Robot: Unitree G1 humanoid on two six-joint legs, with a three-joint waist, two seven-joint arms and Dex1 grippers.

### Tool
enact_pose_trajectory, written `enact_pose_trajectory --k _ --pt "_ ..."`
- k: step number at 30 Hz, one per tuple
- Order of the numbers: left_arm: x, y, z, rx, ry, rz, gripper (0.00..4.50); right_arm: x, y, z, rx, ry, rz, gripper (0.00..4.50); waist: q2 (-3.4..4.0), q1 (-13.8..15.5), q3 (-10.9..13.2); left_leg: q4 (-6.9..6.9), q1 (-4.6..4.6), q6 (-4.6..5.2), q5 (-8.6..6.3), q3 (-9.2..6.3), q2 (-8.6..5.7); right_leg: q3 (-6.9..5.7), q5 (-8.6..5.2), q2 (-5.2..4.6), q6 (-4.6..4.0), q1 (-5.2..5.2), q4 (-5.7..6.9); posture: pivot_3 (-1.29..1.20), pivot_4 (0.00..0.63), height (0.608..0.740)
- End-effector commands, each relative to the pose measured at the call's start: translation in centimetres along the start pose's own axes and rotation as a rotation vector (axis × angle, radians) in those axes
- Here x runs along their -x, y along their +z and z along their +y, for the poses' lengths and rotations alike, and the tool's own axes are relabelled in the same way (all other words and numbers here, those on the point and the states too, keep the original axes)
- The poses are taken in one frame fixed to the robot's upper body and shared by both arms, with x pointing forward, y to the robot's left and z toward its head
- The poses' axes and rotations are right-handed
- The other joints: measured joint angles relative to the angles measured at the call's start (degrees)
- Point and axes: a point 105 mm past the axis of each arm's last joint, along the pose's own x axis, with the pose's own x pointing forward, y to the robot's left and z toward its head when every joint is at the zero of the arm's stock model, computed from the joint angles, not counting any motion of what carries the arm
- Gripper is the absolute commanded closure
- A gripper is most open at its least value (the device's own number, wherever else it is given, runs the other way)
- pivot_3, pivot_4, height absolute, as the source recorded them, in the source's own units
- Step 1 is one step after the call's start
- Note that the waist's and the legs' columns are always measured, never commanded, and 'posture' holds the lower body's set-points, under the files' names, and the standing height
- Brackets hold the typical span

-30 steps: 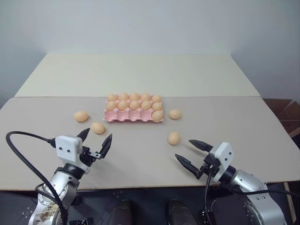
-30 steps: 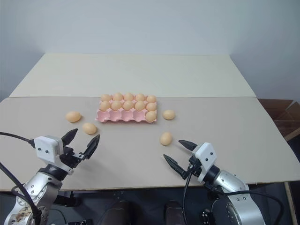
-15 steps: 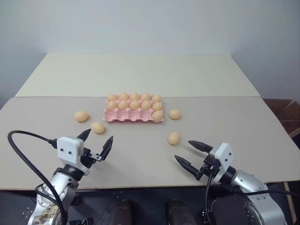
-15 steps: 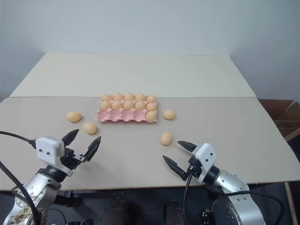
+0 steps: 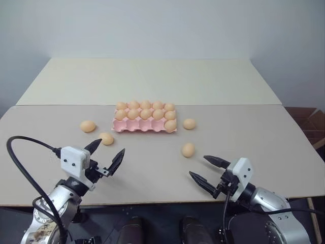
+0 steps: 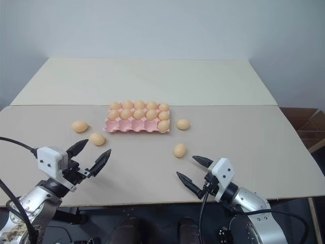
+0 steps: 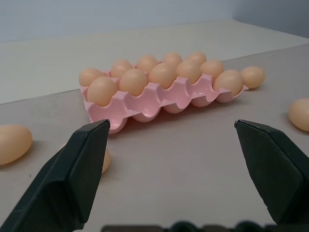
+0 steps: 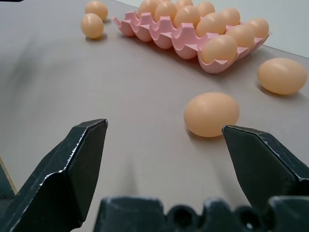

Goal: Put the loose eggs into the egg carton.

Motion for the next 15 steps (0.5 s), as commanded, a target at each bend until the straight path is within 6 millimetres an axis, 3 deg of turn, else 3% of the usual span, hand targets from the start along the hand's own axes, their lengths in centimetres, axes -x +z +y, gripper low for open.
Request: enact_pose_trajectory --k 1,15 --pt "0.24 1.08 -0.26 -0.030 -0.016 -0.026 0.00 -0.05 1.53 0.25 0.025 0.013 -0.057 0.04 0.00 0.0 0.0 0.00 0.00 0.00 0.00 0.00 0.00 0.00 0.00 0.00 0.00 0.00 0.00 0.00 0.150 0.740" --pt "0.32 1.45 -0.28 -0.006 -0.022 -0.053 0.00 0.17 1.66 0.23 0.030 0.023 -0.048 0.04 0.00 0.0 0.0 0.00 0.00 0.00 0.00 0.00 0.00 0.00 0.00 0.00 0.00 0.00 0.00 0.00 0.150 0.740"
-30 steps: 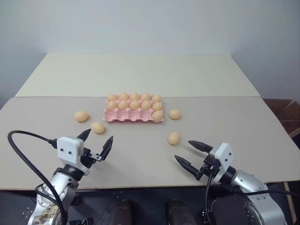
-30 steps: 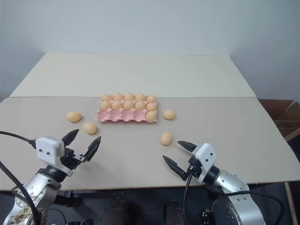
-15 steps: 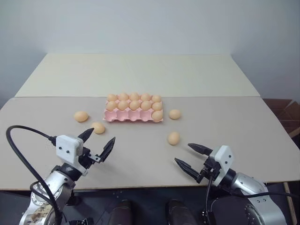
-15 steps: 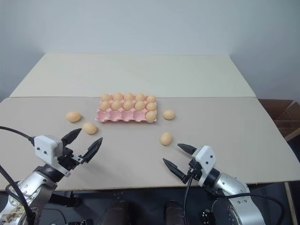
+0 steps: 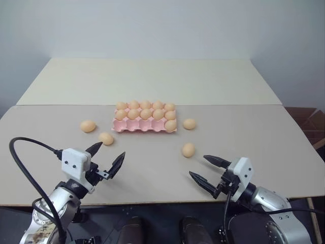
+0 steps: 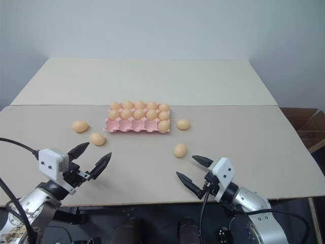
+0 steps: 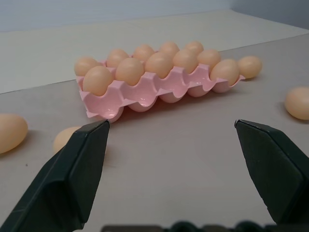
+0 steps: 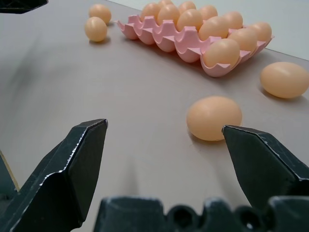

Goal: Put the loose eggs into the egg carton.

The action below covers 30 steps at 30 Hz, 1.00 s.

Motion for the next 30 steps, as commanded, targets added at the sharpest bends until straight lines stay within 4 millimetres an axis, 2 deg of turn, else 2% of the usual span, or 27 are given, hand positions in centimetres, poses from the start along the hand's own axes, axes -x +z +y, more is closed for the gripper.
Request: enact_pose_trajectory --k 1,19,26,30 --pt "0.1 1.7 -0.1 -0.015 -0.010 -0.065 0.00 0.1 1.4 0.2 0.030 0.010 -0.044 0.04 0.00 0.0 0.0 0.00 0.00 0.00 0.00 0.00 0.00 0.00 0.00 0.00 0.00 0.00 0.00 0.00 0.150 0.740" --pt "0.1 1.5 -0.5 -0.013 -0.035 -0.044 0.00 0.3 1.3 0.1 0.047 0.044 -0.021 0.04 0.00 0.0 0.0 0.00 0.01 0.00 0.00 0.00 0.00 0.00 0.00 0.00 0.00 0.00 0.00 0.00 0.150 0.740" --pt "0.6 1.4 -1.6 -0.084 -0.234 0.010 0.00 0.1 1.5 -0.2 0.200 0.067 0.079 0.04 0.00 0.0 0.0 0.00 0.01 0.00 0.00 0.02 0.00 0.00 -0.01 0.01 -0.02 -0.01 0.00 0.00 0.150 0.740" --pt "0.9 1.5 -1.1 -0.113 -0.335 0.045 0.00 -1.2 2.2 -0.6 0.243 0.031 0.130 0.04 0.00 -0.1 0.0 0.00 0.01 0.00 0.00 0.04 0.01 0.01 -0.02 0.01 -0.04 -0.06 0.03 0.00 0.150 0.740"
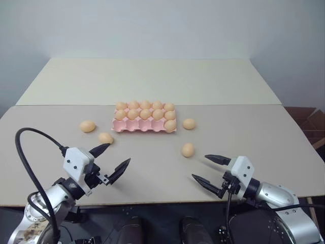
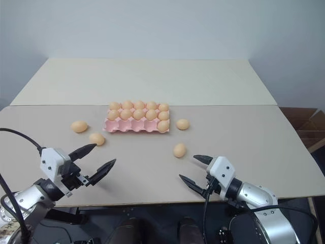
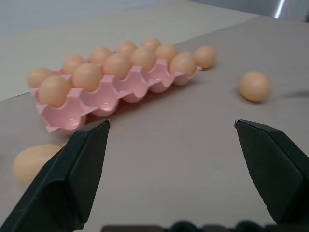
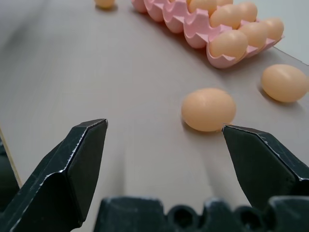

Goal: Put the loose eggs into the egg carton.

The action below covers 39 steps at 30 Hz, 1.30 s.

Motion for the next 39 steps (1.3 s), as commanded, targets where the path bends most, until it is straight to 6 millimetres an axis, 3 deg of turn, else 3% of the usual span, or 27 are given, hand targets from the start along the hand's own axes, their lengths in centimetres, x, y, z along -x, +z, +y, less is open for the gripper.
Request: enact_pose_trajectory --k 1,12,26,39 --pt "0.5 1.0 0.4 -0.036 -0.070 -0.021 0.00 -0.9 1.7 -0.3 0.049 -0.030 0.011 0.04 0.00 -0.1 0.0 0.00 0.00 0.00 0.00 0.00 0.00 0.00 0.00 0.01 -0.01 0.00 0.00 0.00 0.150 0.740" --pt "0.6 1.2 2.5 0.018 -0.211 -0.056 0.00 -4.2 2.7 -1.7 0.082 -0.059 0.110 0.04 0.00 0.0 0.0 0.00 -0.07 0.00 0.00 -0.01 0.00 -0.05 -0.01 -0.01 -0.01 -0.04 -0.02 0.00 0.150 0.740" --pt "0.2 1.6 1.6 0.037 -0.262 -0.057 0.00 -6.8 1.4 -1.5 0.262 -0.114 0.157 0.04 0.00 0.0 0.0 0.00 -0.10 0.00 0.00 0.01 0.00 -0.05 -0.01 -0.01 0.00 -0.07 -0.01 0.00 0.150 0.740" --pt "-0.1 1.6 1.0 0.016 -0.301 -0.065 0.00 -7.3 0.2 -2.7 0.277 -0.156 0.187 0.04 0.00 0.0 0.0 0.00 -0.10 0.00 0.00 0.01 0.00 -0.05 -0.01 -0.01 0.00 -0.07 0.00 0.00 0.150 0.740"
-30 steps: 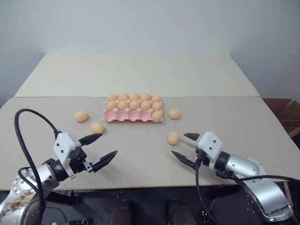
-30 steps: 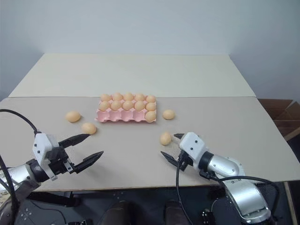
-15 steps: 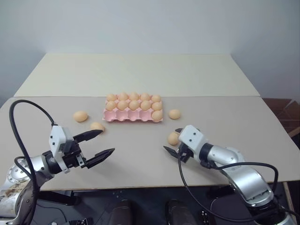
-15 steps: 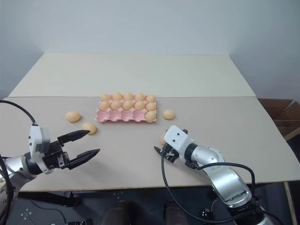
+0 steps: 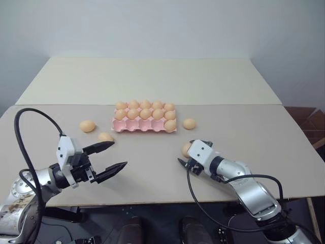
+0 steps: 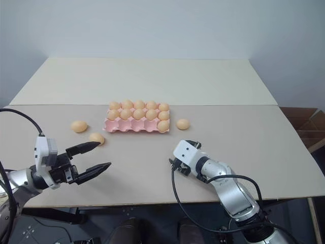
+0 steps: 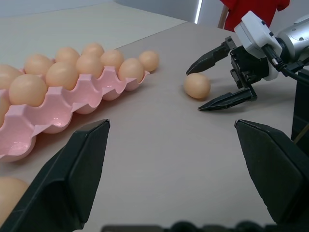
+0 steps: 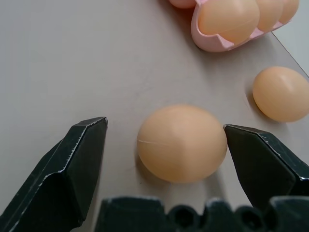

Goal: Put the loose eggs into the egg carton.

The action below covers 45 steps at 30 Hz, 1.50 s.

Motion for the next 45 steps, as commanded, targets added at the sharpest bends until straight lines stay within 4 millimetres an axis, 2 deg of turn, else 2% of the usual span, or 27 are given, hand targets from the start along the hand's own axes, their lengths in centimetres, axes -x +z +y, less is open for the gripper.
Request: enact_pose_trajectory --k 1,3,4,6,8,10,16,20,23,25,29,36,38,41,45 --pt "-0.2 0.8 -0.7 -0.050 -0.041 -0.018 0.00 0.2 1.2 -1.0 0.032 -0.040 -0.050 0.04 0.00 0.0 0.0 0.00 0.00 0.00 0.00 0.00 0.00 0.00 0.00 0.00 0.00 0.00 0.00 0.00 0.150 0.740" --pt "-0.1 0.6 -0.8 -0.060 -0.055 -0.009 0.00 0.2 1.2 -1.2 0.033 -0.049 -0.050 0.04 0.00 0.0 0.0 0.00 0.01 0.00 0.00 0.00 0.00 0.00 0.00 0.00 0.00 0.00 0.01 0.00 0.150 0.740" --pt "0.0 0.5 -0.9 -0.067 -0.060 -0.004 0.00 0.1 1.2 -1.2 0.032 -0.054 -0.050 0.20 0.00 0.0 0.0 0.00 0.01 0.00 0.00 0.00 0.00 0.00 0.00 0.00 0.00 0.00 0.01 0.00 0.150 0.740" --pt "0.1 0.3 -0.8 -0.075 -0.059 0.002 0.00 0.1 1.2 -1.4 0.030 -0.067 -0.053 0.61 0.00 0.0 0.0 0.00 0.01 0.00 0.00 0.01 0.00 0.00 0.00 0.00 0.00 0.00 0.01 0.00 0.150 0.740" --pt "0.2 0.2 -0.7 -0.078 -0.056 0.004 0.00 0.0 1.3 -1.5 0.027 -0.074 -0.057 1.31 0.00 0.0 0.0 0.00 0.00 0.00 0.00 0.01 0.00 0.00 0.00 0.00 0.00 0.00 0.00 0.00 0.150 0.740" --pt "0.2 0.2 -0.7 -0.080 -0.050 0.004 0.00 -0.1 1.4 -1.6 0.026 -0.078 -0.061 1.83 0.00 0.0 0.0 0.00 0.00 0.00 0.00 0.01 0.00 0.00 0.00 0.00 0.00 0.00 0.01 0.00 0.150 0.740" --pt "1.0 -0.2 -0.2 -0.084 -0.003 0.003 0.00 -0.1 1.5 -1.7 0.025 -0.086 -0.069 1.86 0.00 0.0 0.0 0.00 0.00 0.00 0.00 0.01 0.01 0.00 0.00 0.00 0.00 0.00 0.00 0.00 0.150 0.740" --pt "2.6 -0.6 0.5 -0.086 0.088 -0.021 0.00 0.0 2.6 -1.9 0.016 -0.101 -0.115 1.88 0.00 -0.2 0.0 0.00 0.01 0.00 0.00 0.01 0.02 0.00 0.00 0.00 0.00 -0.01 0.00 0.00 0.150 0.740" --pt "3.6 -1.0 0.7 -0.079 0.134 -0.029 0.00 -0.1 4.1 -2.0 0.036 -0.115 -0.172 1.90 0.00 -0.2 0.0 0.00 0.01 0.00 0.00 0.01 0.04 0.00 0.00 0.01 -0.01 -0.03 0.03 0.00 0.150 0.740" --pt "4.5 -1.3 0.9 -0.066 0.186 -0.036 0.00 -0.4 6.1 -1.9 0.090 -0.131 -0.242 1.90 0.00 -0.3 0.0 0.00 0.01 0.00 0.00 0.02 0.04 0.00 0.00 0.01 -0.01 -0.03 0.02 0.00 0.150 0.740" --pt "5.2 -1.4 1.1 -0.063 0.235 -0.047 0.00 -1.6 8.5 -1.4 0.213 -0.168 -0.337 1.90 0.00 -0.2 0.0 0.00 0.01 0.00 0.00 0.01 0.06 -0.02 0.00 0.02 -0.01 -0.04 0.03 0.00 0.150 0.740" --pt "4.7 -0.6 1.3 -0.068 0.221 -0.062 0.00 -5.6 10.3 -1.5 0.404 -0.242 -0.395 1.91 -0.02 -0.3 0.0 0.00 0.03 -0.01 0.01 0.05 0.04 -0.01 0.02 0.00 -0.03 -0.04 0.06 0.00 0.150 0.740" --pt "4.2 0.1 1.2 -0.077 0.190 -0.061 0.00 -6.8 10.6 -2.5 0.414 -0.273 -0.384 1.91 -0.03 -0.3 0.0 0.00 0.01 -0.01 0.01 0.04 0.04 -0.02 0.02 0.00 -0.04 -0.06 0.08 0.00 0.150 0.740" --pt "3.6 0.9 1.1 -0.104 0.167 -0.067 0.00 -7.7 10.7 -3.6 0.421 -0.293 -0.375 1.92 -0.03 -0.4 0.0 0.00 -0.03 -0.01 0.01 0.04 0.04 0.00 0.02 -0.01 -0.04 -0.13 0.14 0.00 0.150 0.740" --pt "2.9 1.9 1.0 -0.126 0.148 -0.094 0.00 -8.5 10.4 -3.9 0.463 -0.268 -0.360 1.92 -0.03 -0.5 0.0 0.00 -0.04 -0.01 0.01 0.04 0.04 -0.01 0.02 -0.02 -0.04 -0.13 0.16 0.00 0.150 0.740"
